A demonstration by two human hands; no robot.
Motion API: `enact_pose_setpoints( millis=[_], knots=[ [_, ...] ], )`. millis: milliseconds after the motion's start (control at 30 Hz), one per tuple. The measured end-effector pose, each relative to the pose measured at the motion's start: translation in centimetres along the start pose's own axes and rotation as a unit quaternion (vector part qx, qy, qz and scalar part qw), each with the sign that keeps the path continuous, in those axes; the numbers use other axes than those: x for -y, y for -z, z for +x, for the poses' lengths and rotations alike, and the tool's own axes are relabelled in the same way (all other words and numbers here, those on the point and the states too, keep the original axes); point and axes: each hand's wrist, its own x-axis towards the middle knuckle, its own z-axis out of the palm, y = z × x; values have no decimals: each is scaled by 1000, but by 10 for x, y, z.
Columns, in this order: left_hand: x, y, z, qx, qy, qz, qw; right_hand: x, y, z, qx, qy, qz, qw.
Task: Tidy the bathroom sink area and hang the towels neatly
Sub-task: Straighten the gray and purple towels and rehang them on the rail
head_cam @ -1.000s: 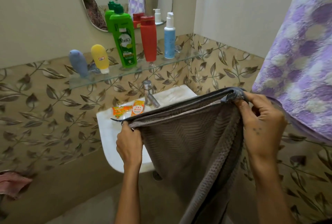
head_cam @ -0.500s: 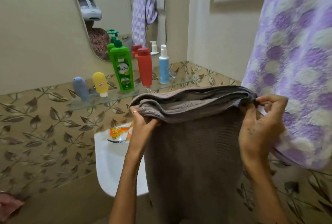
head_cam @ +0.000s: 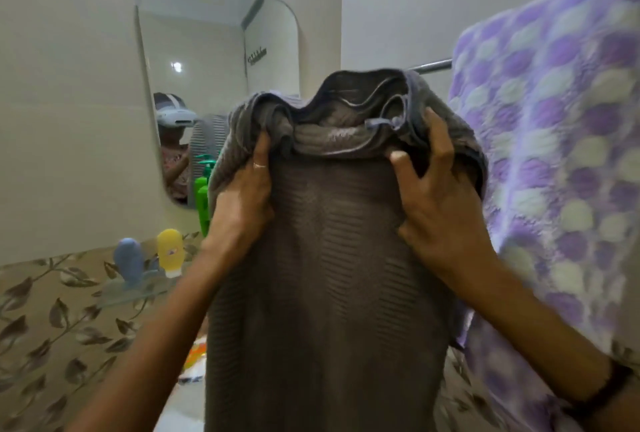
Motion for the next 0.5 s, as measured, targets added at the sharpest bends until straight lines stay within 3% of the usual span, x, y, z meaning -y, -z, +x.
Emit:
enact_pose_setpoints(
  millis=[100,200,300,500],
  knots=[
    [-1,5,40,-8,-1,25,1000,-10,-3,41,22,-2,-39,999],
    [-5,0,87,-58,1,53,997,-19,-12,92,-9,-8,-87,996],
    [-11,-9,139,-90,-6,15,996,-31,-17,146,-42,-25,-132,990],
    [-15,-25,250,-84,-117,-73,987,-76,-19,236,-106,0,-236,966]
  ],
)
